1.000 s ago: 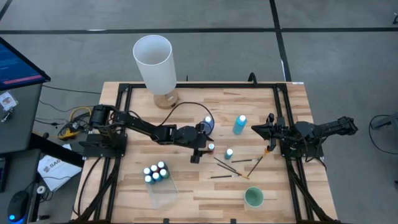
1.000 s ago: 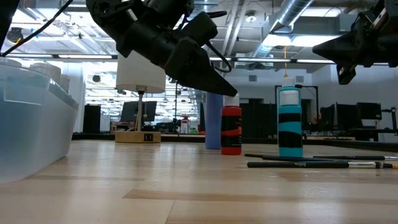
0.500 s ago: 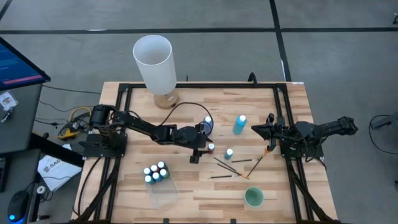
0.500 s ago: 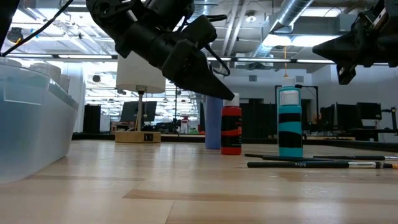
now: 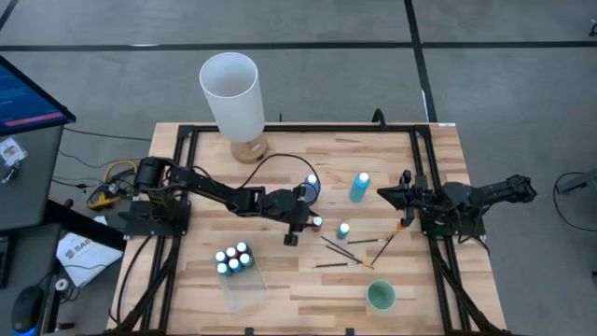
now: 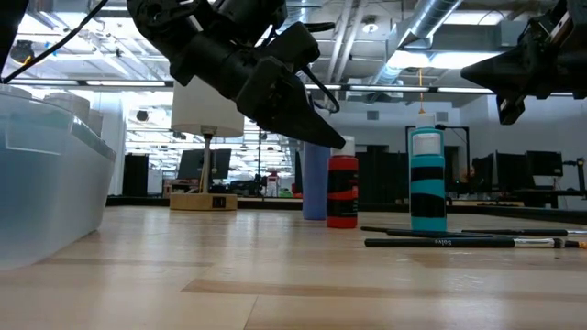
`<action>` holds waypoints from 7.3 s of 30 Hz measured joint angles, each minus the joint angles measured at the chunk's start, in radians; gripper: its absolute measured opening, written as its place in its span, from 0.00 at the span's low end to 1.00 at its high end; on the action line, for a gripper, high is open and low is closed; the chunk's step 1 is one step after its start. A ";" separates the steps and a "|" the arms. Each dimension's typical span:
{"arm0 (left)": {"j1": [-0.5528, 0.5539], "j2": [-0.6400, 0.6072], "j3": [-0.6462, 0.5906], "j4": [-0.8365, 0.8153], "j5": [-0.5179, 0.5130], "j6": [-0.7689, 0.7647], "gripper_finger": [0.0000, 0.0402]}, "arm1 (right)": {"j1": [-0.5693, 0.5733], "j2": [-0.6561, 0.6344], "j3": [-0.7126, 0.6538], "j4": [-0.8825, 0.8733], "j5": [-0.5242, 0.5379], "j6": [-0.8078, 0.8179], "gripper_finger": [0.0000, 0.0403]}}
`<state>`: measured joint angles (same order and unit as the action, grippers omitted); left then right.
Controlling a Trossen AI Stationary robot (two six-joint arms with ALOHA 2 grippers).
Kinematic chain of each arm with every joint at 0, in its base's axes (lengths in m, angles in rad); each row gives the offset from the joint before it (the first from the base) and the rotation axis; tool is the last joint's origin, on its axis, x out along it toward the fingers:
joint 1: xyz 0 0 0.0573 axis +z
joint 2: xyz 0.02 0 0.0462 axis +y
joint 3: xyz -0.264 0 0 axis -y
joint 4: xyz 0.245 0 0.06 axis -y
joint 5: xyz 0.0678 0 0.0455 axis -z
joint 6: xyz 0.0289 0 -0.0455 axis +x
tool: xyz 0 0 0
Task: Pick & Place Paint Supplies
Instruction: Put the red paint bottle into the transparent bin, then put the light blue paint bottle into the transparent bin
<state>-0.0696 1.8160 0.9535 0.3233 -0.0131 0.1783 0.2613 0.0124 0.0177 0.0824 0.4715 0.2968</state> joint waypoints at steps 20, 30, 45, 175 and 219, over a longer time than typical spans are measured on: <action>-0.101 -0.247 -0.003 -0.192 -0.002 -0.026 0.20 | 0.000 0.000 0.000 0.000 0.000 0.000 0.02; -0.282 -0.589 -0.099 -0.374 0.047 -0.139 0.21 | 0.000 0.000 0.000 0.000 0.000 0.000 0.02; -0.628 -0.879 -0.393 -0.384 -0.038 -0.403 0.22 | 0.000 0.000 0.000 0.002 0.000 0.000 0.02; -0.029 -0.120 0.108 0.165 -0.240 -0.132 0.59 | 0.000 0.000 0.000 0.000 0.000 0.000 0.02; -0.025 0.273 0.292 0.231 -0.069 -0.208 0.67 | 0.000 0.000 0.000 0.000 0.000 0.000 0.02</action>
<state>-0.0948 2.0894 1.2453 0.5538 -0.0826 -0.0302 0.2615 0.0124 0.0174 0.0826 0.4715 0.2968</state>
